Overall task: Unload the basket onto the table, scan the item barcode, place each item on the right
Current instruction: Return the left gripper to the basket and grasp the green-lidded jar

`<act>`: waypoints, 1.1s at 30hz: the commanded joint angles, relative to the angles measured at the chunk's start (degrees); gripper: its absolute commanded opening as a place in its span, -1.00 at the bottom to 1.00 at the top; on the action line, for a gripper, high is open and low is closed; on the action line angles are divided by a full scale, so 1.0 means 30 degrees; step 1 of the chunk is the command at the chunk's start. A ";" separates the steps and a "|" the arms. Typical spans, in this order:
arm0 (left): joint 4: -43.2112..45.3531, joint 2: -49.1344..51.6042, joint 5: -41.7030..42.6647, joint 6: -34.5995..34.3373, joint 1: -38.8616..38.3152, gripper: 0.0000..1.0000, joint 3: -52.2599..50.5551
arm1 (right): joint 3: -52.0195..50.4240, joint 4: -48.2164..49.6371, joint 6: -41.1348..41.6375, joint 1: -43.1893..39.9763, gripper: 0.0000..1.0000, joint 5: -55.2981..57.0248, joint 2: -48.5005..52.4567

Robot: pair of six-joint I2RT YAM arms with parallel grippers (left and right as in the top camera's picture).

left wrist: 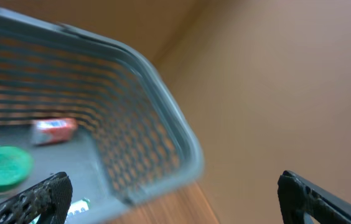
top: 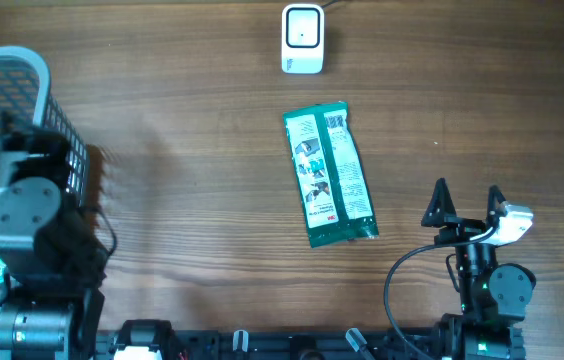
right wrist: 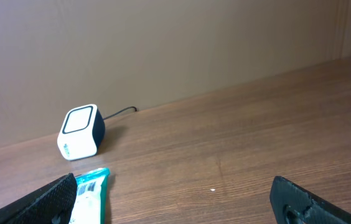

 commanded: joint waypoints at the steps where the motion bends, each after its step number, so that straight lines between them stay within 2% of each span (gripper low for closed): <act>1: -0.0044 0.0386 -0.0328 -0.3687 0.2623 1.00 0.0146 | -0.0022 0.0051 0.0277 0.0102 1.00 0.0262 0.0007; 4: 0.0080 0.0991 0.1137 -0.4014 0.5187 1.00 0.0146 | -0.0022 0.0051 0.0284 0.0102 1.00 0.0255 0.0007; 7: 0.0095 0.2113 0.3934 -0.4014 0.7919 0.99 0.0146 | -0.0022 0.0051 0.0284 0.0102 0.99 0.0262 0.0007; 13: 0.0029 0.5931 1.3384 -0.4022 1.4185 1.00 0.0153 | -0.0022 0.0051 0.0291 0.0102 0.99 0.0262 0.0007; 15: -0.0066 0.7388 1.5380 -0.4022 1.5708 0.99 0.0153 | -0.0022 0.0051 0.0277 0.0102 1.00 0.0262 0.0007; 18: -0.0648 0.9479 1.5970 -0.3861 1.7034 0.99 0.0153 | -0.0022 0.0051 0.0277 0.0102 1.00 0.0262 0.0007; 25: -0.2222 1.3515 1.5970 -0.3439 1.7194 0.99 0.0153 | -0.0022 0.0051 0.0291 0.0102 0.99 0.0262 0.0007; 33: -0.1559 1.4768 1.5912 -0.3432 1.7194 0.99 0.0153 | -0.0022 0.0051 0.0284 0.0102 0.99 0.0262 0.0007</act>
